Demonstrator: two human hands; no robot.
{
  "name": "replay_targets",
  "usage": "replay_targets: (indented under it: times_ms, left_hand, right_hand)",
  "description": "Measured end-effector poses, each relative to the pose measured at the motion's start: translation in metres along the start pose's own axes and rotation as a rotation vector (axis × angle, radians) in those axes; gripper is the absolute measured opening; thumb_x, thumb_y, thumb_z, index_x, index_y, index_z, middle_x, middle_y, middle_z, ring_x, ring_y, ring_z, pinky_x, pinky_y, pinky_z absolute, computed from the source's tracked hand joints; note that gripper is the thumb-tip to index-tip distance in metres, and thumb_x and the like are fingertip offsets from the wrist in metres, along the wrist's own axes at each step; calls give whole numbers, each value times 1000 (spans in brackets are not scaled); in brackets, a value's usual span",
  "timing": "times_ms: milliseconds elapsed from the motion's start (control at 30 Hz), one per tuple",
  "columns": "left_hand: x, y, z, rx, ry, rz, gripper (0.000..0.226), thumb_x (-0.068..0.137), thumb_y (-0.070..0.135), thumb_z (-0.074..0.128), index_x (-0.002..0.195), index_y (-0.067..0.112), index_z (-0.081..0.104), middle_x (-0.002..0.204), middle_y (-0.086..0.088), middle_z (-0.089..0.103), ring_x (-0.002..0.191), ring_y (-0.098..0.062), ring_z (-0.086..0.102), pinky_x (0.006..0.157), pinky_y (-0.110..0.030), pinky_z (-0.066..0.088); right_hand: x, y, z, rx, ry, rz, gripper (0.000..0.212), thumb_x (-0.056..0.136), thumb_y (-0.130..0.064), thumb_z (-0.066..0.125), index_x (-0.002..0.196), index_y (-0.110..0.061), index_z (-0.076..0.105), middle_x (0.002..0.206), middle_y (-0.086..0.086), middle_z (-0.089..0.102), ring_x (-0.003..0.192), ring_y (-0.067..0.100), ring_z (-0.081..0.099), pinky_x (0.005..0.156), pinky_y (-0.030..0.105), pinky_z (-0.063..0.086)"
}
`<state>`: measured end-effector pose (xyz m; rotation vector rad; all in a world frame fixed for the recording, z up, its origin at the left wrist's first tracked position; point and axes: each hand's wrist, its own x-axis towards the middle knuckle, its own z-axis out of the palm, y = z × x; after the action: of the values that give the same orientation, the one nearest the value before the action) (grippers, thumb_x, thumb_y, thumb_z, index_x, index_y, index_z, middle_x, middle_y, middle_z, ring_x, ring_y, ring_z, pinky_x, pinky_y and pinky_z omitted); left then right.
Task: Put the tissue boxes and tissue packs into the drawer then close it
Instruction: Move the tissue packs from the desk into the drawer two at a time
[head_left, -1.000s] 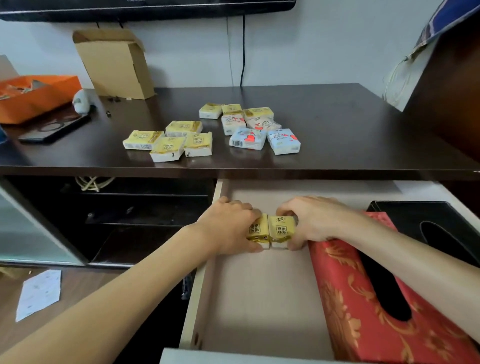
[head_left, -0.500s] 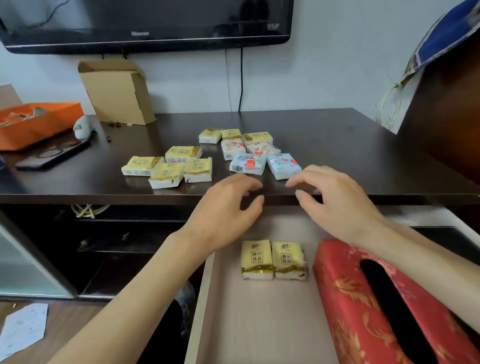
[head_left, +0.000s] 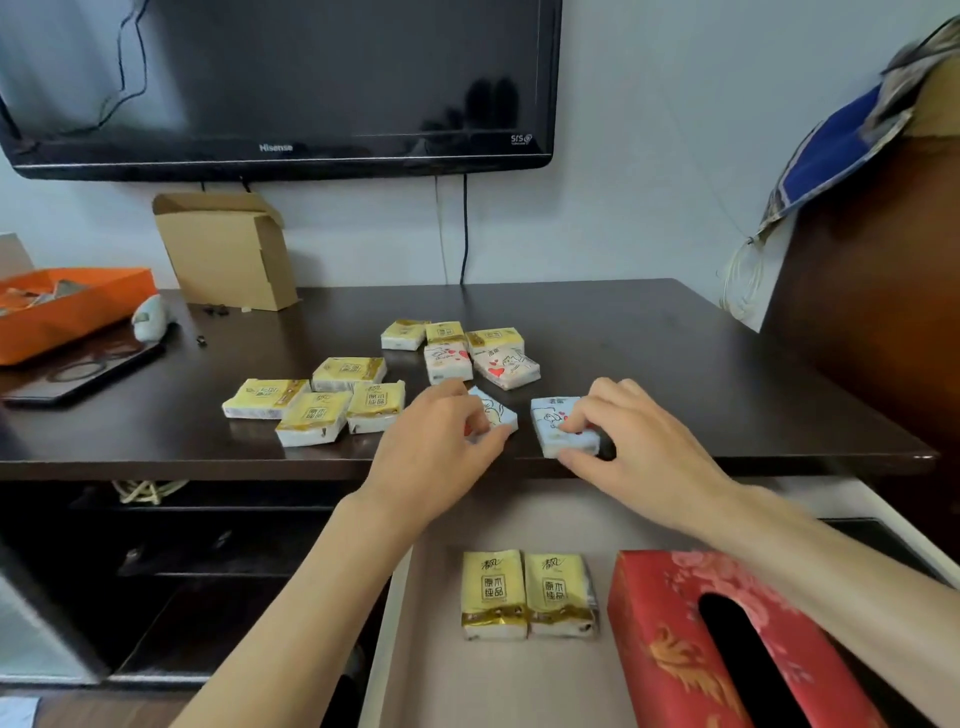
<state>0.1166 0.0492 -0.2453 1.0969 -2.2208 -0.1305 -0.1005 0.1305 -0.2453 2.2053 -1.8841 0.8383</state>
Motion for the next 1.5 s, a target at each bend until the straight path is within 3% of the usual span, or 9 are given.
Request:
replay_targets:
  times_ms: [167,333,467,600,767,933,1133,1400,1500]
  left_hand:
    - [0,-3,-9,-91,-69,-100,24,83,44,74,68,26,68,125,6,60,114,-13,56,77,-32,49]
    - [0,-2,-9,-115,-71,-137,25,78,42,77,65,26,63,95,8,72,97,-13,65,60,-23,41]
    - [-7,2,-13,-89,-58,-125,19,75,42,79,76,29,65,109,4,69,102,-14,59,58,-18,34]
    - [-24,3,-33,-235,-54,-144,25,73,43,82,92,34,67,119,6,66,101,-5,55,61,-18,47]
    - [-68,6,-62,-401,-308,-43,42,61,56,79,98,45,62,99,26,67,98,11,61,64,-7,49]
    - [-116,10,-43,-271,-634,27,46,66,45,86,102,43,58,102,21,66,89,3,65,71,-21,59]
    - [-142,11,-23,35,-605,331,46,70,60,72,107,39,52,106,20,58,98,-3,52,87,-29,50]
    - [-138,8,-22,66,-596,398,62,73,78,55,118,37,60,117,18,57,109,-6,50,95,-31,46]
    - [-126,2,-28,74,-521,394,65,73,72,62,124,32,62,119,14,60,110,-8,54,95,-32,48]
  right_hand:
    - [17,-1,-9,180,-222,89,20,86,-33,76,86,-26,57,132,-5,61,126,16,48,99,40,45]
    - [23,-7,-19,122,-343,95,25,83,-42,78,83,-34,54,121,-3,67,102,19,60,90,46,51]
    - [16,-13,-22,149,-349,99,24,80,-39,81,89,-34,59,118,-4,67,97,6,52,86,39,49]
    - [-6,-25,-27,336,-230,180,29,73,-31,89,93,-36,68,115,-5,68,98,15,60,91,46,52]
    - [-65,-44,-28,274,-363,159,42,63,-46,82,96,-44,56,111,-16,64,100,8,60,86,41,54]
    - [-95,-58,-19,4,-537,-7,38,66,-53,77,90,-43,48,95,-20,52,95,2,48,79,22,40]
    - [-98,-69,-5,-150,-622,-137,38,68,-70,64,85,-43,43,90,-25,45,101,-18,34,93,22,15]
    - [-88,-67,-8,-122,-638,-106,47,67,-78,61,97,-43,57,102,-23,54,101,1,46,112,32,21]
    - [-79,-62,-11,-219,-628,-139,73,68,-82,59,126,-38,59,125,-20,57,122,3,48,126,34,9]
